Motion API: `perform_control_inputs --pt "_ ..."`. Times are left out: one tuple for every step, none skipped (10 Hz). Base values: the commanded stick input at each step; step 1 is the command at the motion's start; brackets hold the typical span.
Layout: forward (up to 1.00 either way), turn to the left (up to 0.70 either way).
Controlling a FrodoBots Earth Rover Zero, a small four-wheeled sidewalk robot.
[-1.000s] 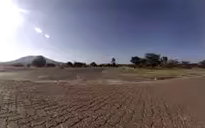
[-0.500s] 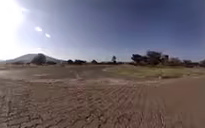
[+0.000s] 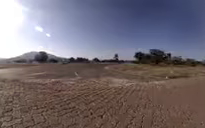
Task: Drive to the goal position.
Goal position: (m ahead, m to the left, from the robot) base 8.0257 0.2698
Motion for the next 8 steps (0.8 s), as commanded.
perform_control_inputs --pt "1.00 0.00" --pt "1.00 -0.15" --pt "1.00 -0.25" --pt "1.00 -0.10" --pt "1.00 0.00" --pt "1.00 0.00" --pt "1.00 0.00" --pt "1.00 0.00"
